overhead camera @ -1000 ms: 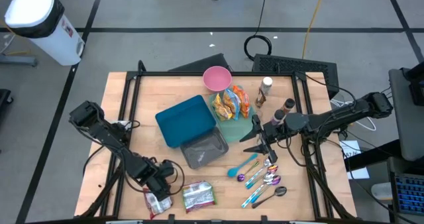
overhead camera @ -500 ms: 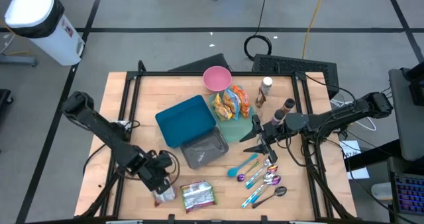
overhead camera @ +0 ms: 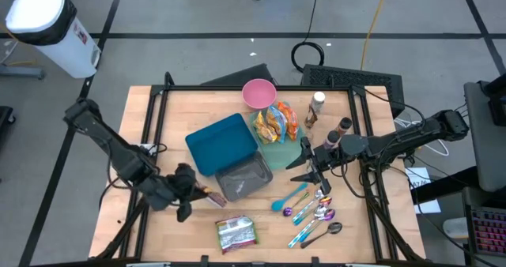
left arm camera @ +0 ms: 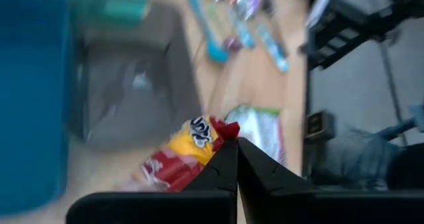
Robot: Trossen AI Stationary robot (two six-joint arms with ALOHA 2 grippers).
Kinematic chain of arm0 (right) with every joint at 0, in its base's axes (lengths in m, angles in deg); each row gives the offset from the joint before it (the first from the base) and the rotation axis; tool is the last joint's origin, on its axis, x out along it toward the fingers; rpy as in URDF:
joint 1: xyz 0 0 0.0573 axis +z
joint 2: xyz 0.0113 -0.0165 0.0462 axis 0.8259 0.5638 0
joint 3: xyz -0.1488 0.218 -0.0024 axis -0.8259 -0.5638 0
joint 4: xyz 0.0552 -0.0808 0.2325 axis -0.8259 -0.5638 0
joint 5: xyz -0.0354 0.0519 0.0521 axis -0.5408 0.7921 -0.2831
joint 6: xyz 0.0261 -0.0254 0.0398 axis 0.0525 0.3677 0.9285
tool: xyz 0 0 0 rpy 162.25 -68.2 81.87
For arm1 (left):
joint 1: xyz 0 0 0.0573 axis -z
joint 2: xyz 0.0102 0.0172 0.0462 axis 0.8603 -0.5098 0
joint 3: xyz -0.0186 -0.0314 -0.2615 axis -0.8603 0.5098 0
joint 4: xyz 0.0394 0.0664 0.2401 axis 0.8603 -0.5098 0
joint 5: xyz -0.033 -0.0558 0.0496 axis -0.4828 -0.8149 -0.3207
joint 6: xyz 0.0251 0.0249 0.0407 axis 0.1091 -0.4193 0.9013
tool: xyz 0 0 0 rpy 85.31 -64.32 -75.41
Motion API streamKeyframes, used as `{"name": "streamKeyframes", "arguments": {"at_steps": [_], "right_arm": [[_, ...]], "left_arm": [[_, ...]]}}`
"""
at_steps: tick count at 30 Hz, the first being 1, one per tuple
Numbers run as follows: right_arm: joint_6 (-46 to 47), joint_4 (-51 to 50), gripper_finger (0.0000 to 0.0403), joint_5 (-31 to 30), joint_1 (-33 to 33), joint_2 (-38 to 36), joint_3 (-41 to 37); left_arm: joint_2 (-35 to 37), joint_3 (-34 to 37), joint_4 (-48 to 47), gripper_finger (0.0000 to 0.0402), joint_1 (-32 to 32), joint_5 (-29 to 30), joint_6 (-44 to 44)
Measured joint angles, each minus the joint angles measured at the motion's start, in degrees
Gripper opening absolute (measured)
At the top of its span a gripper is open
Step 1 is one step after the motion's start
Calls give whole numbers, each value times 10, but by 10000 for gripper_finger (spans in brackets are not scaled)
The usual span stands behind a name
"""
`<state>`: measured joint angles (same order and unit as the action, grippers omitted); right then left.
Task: Pick & Place Food Item
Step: Put the red noodle pack into the green bin
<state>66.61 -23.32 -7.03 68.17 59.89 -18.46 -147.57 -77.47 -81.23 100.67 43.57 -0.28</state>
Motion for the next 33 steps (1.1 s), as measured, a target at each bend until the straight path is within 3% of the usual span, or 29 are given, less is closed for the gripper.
{"name": "streamKeyframes", "arguments": {"at_steps": [8,13,23,28,30,33], "right_arm": [[-2,0,171,0,0,0,0],[-3,0,171,-4,0,0,0],[-24,21,191,-121,0,0,-8],[-46,71,199,-197,-2,0,-11],[-54,33,205,-238,-9,0,14],[-42,-112,222,-261,-25,3,90]], "left_arm": [[45,0,147,0,-3,69,251],[48,0,231,0,-48,104,387],[-2,0,344,0,-226,5,545],[-44,0,410,0,-307,-92,590],[-64,0,432,0,-332,-119,602],[-91,0,454,0,-364,-137,614]]}}
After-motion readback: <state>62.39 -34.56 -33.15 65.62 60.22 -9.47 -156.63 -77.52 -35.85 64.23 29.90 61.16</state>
